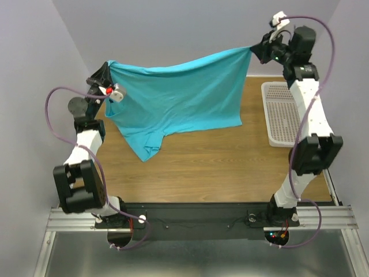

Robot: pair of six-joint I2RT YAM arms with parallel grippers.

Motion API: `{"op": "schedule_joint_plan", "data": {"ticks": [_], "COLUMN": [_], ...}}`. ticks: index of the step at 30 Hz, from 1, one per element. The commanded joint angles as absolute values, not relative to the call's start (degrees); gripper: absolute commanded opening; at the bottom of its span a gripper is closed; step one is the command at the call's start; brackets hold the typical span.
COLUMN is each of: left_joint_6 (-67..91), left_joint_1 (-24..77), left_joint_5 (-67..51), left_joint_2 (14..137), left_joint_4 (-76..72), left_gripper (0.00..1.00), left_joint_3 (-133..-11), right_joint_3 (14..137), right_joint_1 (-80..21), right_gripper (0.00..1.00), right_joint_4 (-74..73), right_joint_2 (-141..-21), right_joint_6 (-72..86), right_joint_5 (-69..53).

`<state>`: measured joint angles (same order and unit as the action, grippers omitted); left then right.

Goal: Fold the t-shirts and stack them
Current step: Flatten the tshirt out

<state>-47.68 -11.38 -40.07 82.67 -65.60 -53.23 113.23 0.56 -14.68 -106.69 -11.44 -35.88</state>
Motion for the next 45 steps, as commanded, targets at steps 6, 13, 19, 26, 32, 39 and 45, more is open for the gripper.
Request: {"op": "schedule_joint_plan", "data": {"ticks": [6, 13, 19, 26, 32, 39, 45], "left_joint_6": [-39.7, -35.7, -29.3, -23.5, -25.0, -31.6, -34.1], "left_joint_1": [-11.8, -11.8, -11.7, -11.7, -10.7, -7.7, -6.8], "left_joint_5": [-36.5, -35.2, -33.9, -32.1, -35.1, -38.3, -38.1], "left_joint_2": [64.6, 58.2, 54.2, 54.5, 62.2, 80.3, 99.2], "left_joint_4": [-78.0, -83.1, -90.0, -93.8, -92.6, -90.7, -90.8], "left_gripper": [0.00, 0.00, 0.00, 0.00, 0.00, 0.00, 0.00], "left_joint_3": [-46.5, -45.7, -43.0, -44.4, -42.5, -44.9, -51.9], "right_joint_3": [124.7, 135.3, 142.6, 147.0, 134.8, 111.0, 109.1], "right_joint_1": [1.4, 1.9, 2.8, 6.8, 6.9, 6.2, 4.4], "right_gripper": [0.01, 0.01, 0.00, 0.01, 0.01, 0.01, 0.00], "right_joint_4": [-29.1, -37.6, -43.1, -46.3, -45.2, -22.9, -13.2], "right_joint_2": [-96.0, -96.5, -97.6, -98.0, -98.3, -102.1, -116.3], "right_joint_6": [-14.1, -14.2, -14.4, -13.4, -18.0, -13.8, -12.3], "right_joint_5": [-37.4, -37.9, -39.5, -43.5, -42.3, -40.3, -37.2]}}
